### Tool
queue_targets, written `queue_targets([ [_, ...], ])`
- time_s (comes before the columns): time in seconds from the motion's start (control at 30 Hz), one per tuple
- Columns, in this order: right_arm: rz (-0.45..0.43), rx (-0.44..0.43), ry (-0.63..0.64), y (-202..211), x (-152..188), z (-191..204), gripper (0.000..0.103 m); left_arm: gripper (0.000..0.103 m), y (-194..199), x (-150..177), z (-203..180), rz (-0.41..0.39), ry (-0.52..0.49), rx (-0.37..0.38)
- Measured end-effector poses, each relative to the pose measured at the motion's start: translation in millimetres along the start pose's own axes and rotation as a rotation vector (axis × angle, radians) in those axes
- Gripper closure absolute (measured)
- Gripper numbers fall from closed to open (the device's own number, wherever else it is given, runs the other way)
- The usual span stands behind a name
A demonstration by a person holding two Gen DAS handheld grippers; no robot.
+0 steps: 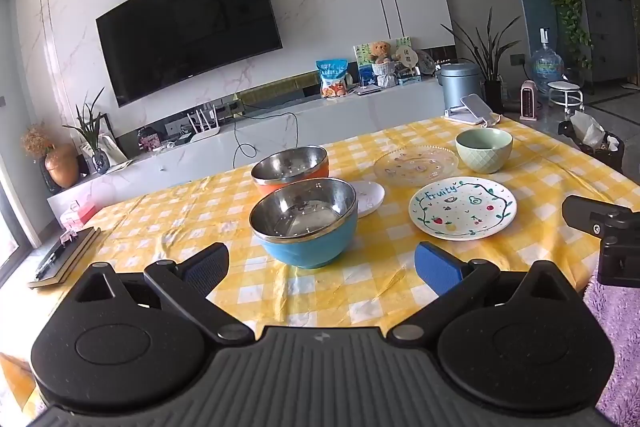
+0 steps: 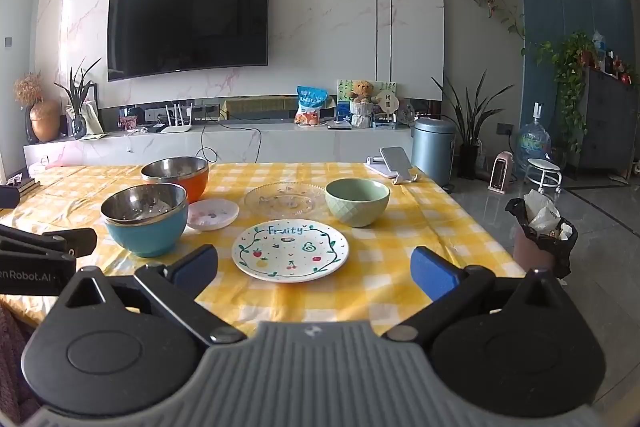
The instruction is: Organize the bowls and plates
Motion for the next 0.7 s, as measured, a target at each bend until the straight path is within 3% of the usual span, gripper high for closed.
queue_targets([
  [0.7,0.006,0.001,0.004,-0.4,0.5,0.6,0.002,0.000,0.6,0.1,1.3,0.001,0.004,0.002],
])
Point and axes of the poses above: each gripper's, at about its wrist camera, not at the fingertips, and y roughly against the way its jaws point, z to its left, x to its underside, the point moved 2 cm from there along -y, roughly the way its jaws point
